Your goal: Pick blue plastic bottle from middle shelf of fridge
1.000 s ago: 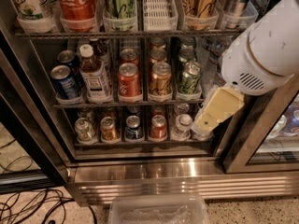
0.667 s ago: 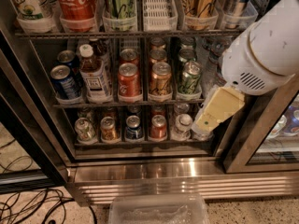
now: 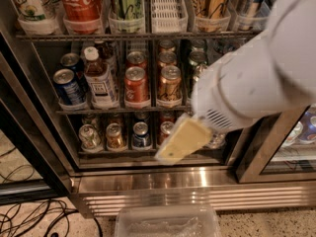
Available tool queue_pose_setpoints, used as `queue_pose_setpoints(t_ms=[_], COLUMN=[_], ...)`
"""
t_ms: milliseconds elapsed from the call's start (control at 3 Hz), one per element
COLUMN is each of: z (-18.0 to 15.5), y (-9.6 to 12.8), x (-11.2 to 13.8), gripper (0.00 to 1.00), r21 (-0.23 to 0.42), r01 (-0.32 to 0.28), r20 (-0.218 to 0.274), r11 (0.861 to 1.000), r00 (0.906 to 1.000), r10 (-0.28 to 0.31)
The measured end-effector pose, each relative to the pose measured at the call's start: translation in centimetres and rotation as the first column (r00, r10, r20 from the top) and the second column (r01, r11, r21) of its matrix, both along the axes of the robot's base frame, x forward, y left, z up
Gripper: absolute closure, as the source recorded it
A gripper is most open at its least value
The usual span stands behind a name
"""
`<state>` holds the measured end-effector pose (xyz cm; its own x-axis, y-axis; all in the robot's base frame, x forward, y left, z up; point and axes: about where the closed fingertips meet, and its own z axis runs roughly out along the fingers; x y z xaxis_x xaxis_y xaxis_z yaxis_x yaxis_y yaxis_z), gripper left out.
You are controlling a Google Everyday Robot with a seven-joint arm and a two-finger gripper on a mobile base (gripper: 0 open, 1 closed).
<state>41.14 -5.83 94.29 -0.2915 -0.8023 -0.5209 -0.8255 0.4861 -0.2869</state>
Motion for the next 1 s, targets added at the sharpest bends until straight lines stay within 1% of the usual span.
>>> queue_pose_setpoints(t_ms=[333, 667, 1000], z=[-3.3, -5.0, -6.0], y=[5.3, 9.5, 13.3], x=[-1.0, -0.2, 1.1], gripper=[0.00, 0.00, 0.00], r21=[0.083, 0.155, 0.218], r01=[0.024, 0.021, -0.013], r20=[0.004, 0.049, 0.087], r11=[0.996, 0.988, 0.976], r00=[0.9997, 0.9984, 0.9962], r10=[-0.025, -0.029, -0.006])
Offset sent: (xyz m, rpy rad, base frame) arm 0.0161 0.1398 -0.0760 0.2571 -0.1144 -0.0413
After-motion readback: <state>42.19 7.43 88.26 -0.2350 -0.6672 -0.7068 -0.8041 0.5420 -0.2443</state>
